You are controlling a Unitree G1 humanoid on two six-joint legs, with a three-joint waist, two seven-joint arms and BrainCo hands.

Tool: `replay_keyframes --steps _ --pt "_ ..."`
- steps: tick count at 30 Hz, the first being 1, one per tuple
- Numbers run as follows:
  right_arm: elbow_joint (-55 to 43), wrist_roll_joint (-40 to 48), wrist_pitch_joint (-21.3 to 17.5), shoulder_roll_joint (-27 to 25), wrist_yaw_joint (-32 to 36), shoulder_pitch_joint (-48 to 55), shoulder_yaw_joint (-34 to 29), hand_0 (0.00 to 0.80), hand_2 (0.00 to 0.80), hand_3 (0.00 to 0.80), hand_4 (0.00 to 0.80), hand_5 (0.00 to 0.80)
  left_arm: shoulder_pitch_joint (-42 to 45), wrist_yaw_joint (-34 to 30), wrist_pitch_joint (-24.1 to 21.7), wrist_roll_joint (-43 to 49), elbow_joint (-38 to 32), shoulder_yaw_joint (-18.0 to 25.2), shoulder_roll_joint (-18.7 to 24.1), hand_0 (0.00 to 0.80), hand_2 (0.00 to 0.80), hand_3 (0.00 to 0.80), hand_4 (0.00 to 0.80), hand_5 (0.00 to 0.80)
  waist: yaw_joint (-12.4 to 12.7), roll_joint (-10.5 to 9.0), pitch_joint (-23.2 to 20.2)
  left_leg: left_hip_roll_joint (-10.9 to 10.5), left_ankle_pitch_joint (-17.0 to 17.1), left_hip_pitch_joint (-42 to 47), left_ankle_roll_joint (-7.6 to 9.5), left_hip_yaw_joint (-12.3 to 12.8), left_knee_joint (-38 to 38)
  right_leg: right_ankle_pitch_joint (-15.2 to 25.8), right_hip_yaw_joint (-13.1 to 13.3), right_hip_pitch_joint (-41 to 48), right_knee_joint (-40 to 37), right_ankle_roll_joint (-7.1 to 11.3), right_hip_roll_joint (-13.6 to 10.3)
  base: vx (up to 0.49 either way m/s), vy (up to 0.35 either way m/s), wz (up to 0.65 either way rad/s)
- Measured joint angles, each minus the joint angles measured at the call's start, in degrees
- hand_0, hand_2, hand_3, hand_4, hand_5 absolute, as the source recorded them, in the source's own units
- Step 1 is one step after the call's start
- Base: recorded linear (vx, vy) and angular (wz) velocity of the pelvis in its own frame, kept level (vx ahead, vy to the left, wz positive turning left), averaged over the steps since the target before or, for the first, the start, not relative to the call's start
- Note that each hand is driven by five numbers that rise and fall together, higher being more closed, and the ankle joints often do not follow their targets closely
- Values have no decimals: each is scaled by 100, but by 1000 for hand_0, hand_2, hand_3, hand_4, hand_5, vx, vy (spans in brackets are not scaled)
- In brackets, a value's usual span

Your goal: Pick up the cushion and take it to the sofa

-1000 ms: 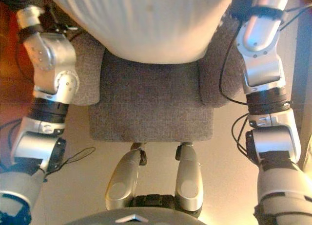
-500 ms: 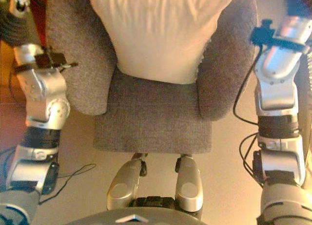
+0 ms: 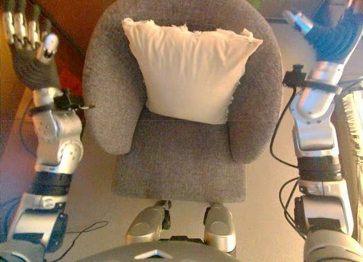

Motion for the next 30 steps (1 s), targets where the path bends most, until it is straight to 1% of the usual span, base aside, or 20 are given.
replay_keyframes --steps 1,3,4,6,7,9,11,12,13,15,16,18,20,22,24,25,27,30 --pt "-19 6 7 83 -7 458 -155 0 0 0 0 0 402 0 15 21 -23 128 -67 0 0 0 0 0 6 -9 -16 1 -37 79 -6 1 -1 -29 -1 73 1 5 0 32 15 0" --pt "-4 8 9 437 25 1207 -486 0 0 0 0 0 1107 -107 99 -18 -5 476 -292 0 0 0 0 0 -7 -39 -190 7 -95 117 -9 3 -4 -72 9 100 1 13 2 25 14 -3" --pt "-7 8 13 686 104 1676 -654 0 0 0 0 0 1527 -214 199 -124 1 682 -434 0 0 0 0 0 -17 -61 -238 10 -124 177 -9 4 -5 -95 12 165 0 18 7 3 10 -4" --pt "6 14 113 1066 203 2325 -732 0 0 0 0 0 2161 -361 459 -251 45 880 -558 0 0 0 0 0 -24 -110 -322 15 -172 298 -10 15 -5 -135 23 263 1 27 12 -14 12 -5" --pt "51 12 141 1207 264 2590 -739 0 0 0 0 0 2393 -477 585 -258 170 879 -571 0 0 0 0 0 -29 -128 -384 16 -182 323 -2 20 -7 -143 29 285 0 35 12 -5 17 -5" --pt "347 37 151 1533 439 2982 -667 0 0 0 0 0 2640 -821 780 -393 674 837 -717 0 0 0 0 0 -33 -182 -503 18 -216 454 -5 39 -10 -195 39 405 0 68 14 -5 30 -5" --pt "855 164 362 1660 770 3221 -397 0 0 0 0 0 2846 -1014 1015 -387 1235 709 -817 0 0 0 0 0 -32 -265 -699 29 -249 515 1 115 -31 -213 55 445 -1 63 7 -3 40 -9" --pt "1224 309 394 1684 940 3250 -264 0 0 0 0 0 2895 -1089 1077 -351 1652 607 -834 0 0 0 0 0 -31 -298 -746 33 -252 572 1 128 -32 -214 60 500 -2 61 -1 7 40 -6" --pt "1680 475 494 1748 1140 3243 -110 0 0 0 0 0 2863 -1139 1235 -352 2159 497 -873 0 0 0 0 0 -34 -332 -829 37 -265 625 -8 136 -35 -219 63 546 -2 60 0 8 49 -5" --pt "2717 756 754 1871 1537 3213 275 0 0 0 0 0 2759 -1282 1675 -354 3561 388 -1061 0 0 0 0 0 -42 -384 -1065 38 -277 678 -12 150 -38 -250 108 585 -10 37 -4 2 66 -7" --pt "3167 861 914 1955 1681 3216 436 0 0 0 0 0 2730 -1321 1862 -352 4136 373 -1172 0 0 0 0 0 -40 -408 -1153 38 -278 698 -10 154 -40 -250 117 587 -17 37 -5 2 70 -7" --pt "4604 960 1076 2192 1934 3052 652 0 0 0 0 0 2682 -1431 2020 -346 5236 244 -1260 0 0 0 0 0 -38 -471 -1251 45 -279 781 -8 173 -42 -251 138 625 -21 36 -3 -8 65 -6" --pt "5703 982 1277 2387 2063 3074 776 0 0 0 0 0 2683 -1504 2091 -346 5919 195 -1300 0 0 0 0 0 -12 -476 -1332 38 -272 781 1 172 -43 -252 137 627 -23 37 -15 -37 46 0" --pt "6518 981 1408 2558 2154 3078 782 0 0 0 0 0 2681 -1533 2191 -346 6523 179 -1319 0 0 0 0 0 -28 -466 -1392 33 -263 786 13 182 -43 -252 138 620 -23 38 -25 -54 21 -4" --pt "6902 976 1613 2669 2232 3173 785 0 0 0 0 0 2679 -1529 2279 -344 6906 181 -1320 0 0 0 0 0 -34 -470 -1420 46 -262 824 16 220 -43 -252 137 627 -17 39 -21 -59 1 -13" --pt "7087 1009 1640 2692 2233 3182 781 0 0 0 0 0 2675 -1523 2295 -301 7025 184 -1323 0 0 0 0 0 -27 -468 -1423 61 -263 858 17 267 -45 -252 137 639 -1 39 -19 -81 -12 -17" --pt "7216 1036 1799 2691 2251 3178 781 0 0 0 0 0 2639 -1513 2365 -64 7197 182 -1311 0 0 0 0 0 -51 -465 -1438 92 -264 893 15 267 -46 -257 139 650 133 30 -3 -92 -59 -6" --pt "7317 1031 1938 2665 2366 3167 790 0 0 0 0 0 2549 -1508 2472 97 7299 172 -1340 0 0 0 0 0 -27 -485 -1501 141 -271 938 3 268 -47 -267 172 680 75 17 63 -85 -84 -8"
